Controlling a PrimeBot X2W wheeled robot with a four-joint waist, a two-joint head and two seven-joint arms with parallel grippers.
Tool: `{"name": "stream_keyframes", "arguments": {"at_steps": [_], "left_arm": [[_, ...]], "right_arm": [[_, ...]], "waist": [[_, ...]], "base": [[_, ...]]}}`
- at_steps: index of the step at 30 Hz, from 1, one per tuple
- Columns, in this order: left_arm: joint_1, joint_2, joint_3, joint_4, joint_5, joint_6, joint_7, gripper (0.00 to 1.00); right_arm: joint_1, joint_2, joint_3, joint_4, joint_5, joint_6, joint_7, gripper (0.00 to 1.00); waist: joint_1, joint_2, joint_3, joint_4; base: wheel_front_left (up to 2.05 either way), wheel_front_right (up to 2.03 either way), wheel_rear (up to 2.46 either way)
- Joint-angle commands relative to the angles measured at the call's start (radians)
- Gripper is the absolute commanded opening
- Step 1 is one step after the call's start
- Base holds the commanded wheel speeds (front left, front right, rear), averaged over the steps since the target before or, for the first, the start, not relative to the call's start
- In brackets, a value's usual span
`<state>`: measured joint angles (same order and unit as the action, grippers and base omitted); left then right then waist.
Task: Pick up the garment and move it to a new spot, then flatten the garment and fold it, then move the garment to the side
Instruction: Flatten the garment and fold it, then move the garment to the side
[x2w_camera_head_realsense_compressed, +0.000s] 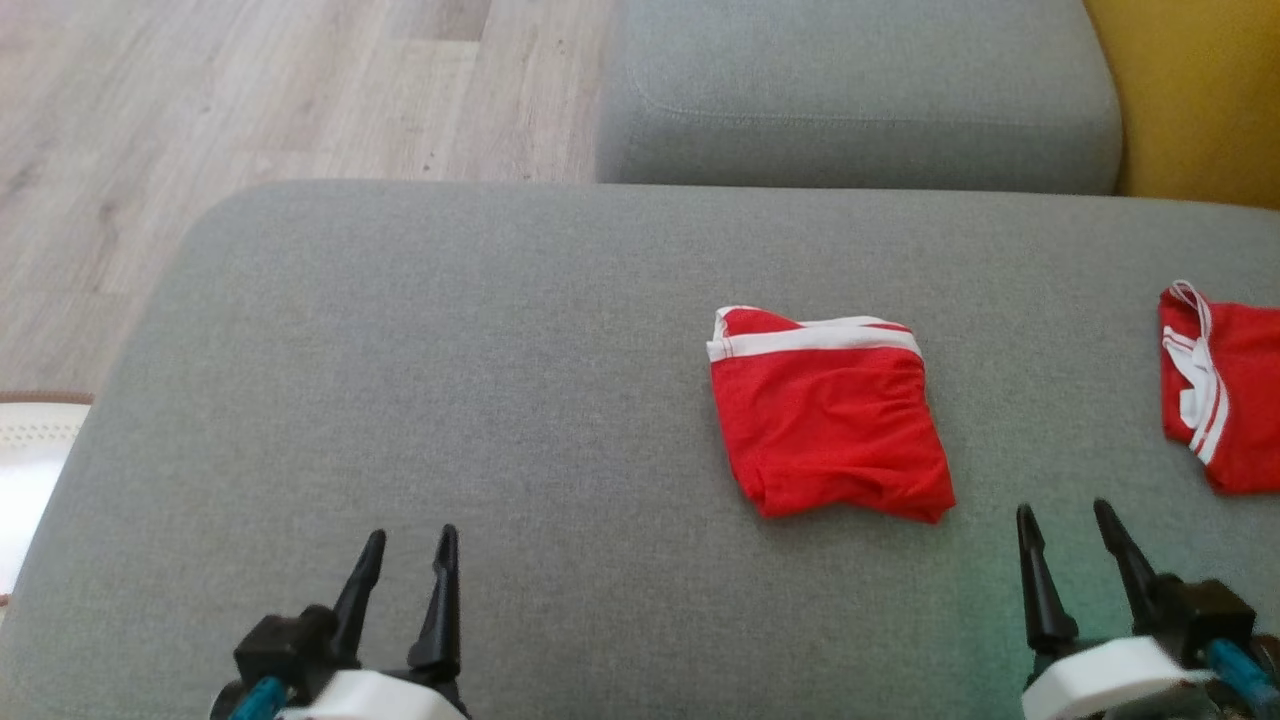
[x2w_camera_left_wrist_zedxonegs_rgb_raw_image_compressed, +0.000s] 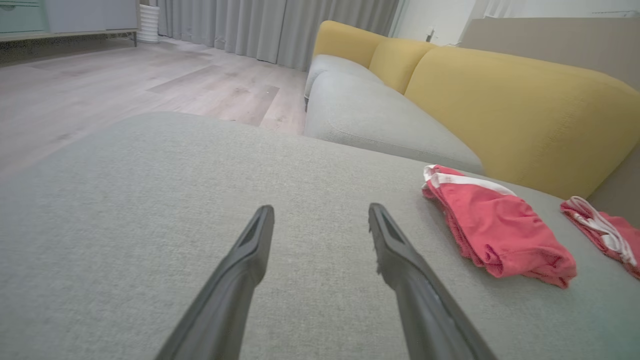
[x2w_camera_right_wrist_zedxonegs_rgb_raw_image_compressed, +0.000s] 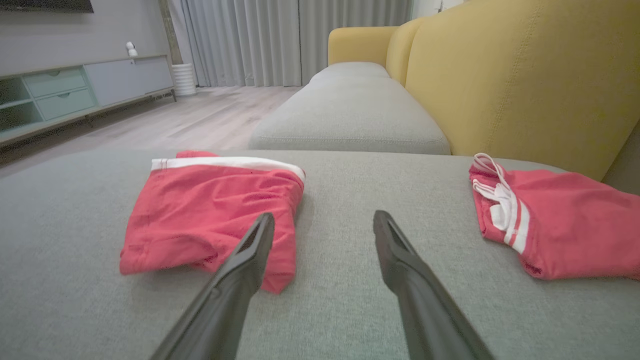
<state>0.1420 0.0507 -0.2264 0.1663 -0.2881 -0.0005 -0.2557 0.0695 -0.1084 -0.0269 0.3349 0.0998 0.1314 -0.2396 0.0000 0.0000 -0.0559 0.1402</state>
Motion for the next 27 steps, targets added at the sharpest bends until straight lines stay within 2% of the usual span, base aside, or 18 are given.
{"name": "stream_keyframes", "arguments": {"at_steps": [1, 16, 20, 23, 27], "left_arm": [[-0.028, -0.001, 0.045, -0.020, 0.022, -0.001, -0.006, 1.00], [-0.019, -0.001, 0.062, 0.008, 0.067, -0.001, -0.006, 1.00], [-0.027, -0.001, 0.059, 0.000, 0.068, -0.002, -0.006, 1.00], [-0.034, -0.001, 0.059, -0.010, 0.067, -0.002, -0.006, 1.00], [-0.054, -0.001, 0.046, -0.015, 0.068, -0.006, -0.006, 1.00]], "right_arm": [[-0.019, -0.011, 0.013, -0.023, -0.017, -0.001, -0.017, 1.00], [-0.013, 0.009, -0.003, 0.006, -0.043, -0.001, -0.022, 1.00], [-0.042, 0.016, -0.012, 0.004, -0.002, -0.001, -0.022, 1.00], [-0.100, 0.011, 0.005, 0.026, 0.042, -0.001, 0.041, 1.00], [-0.220, 0.004, 0.032, 0.068, 0.156, -0.001, 0.192, 1.00]], "waist": [[0.0000, 0.0000, -0.008, 0.003], [0.0000, 0.0000, -0.018, 0.031], [0.0000, 0.0000, -0.005, 0.038], [0.0000, 0.0000, 0.015, 0.038], [0.0000, 0.0000, 0.065, 0.048]], "base": [[0.00, 0.00, 0.00], [0.00, 0.00, 0.00], [0.00, 0.00, 0.00], [0.00, 0.00, 0.00], [0.00, 0.00, 0.00]]}}
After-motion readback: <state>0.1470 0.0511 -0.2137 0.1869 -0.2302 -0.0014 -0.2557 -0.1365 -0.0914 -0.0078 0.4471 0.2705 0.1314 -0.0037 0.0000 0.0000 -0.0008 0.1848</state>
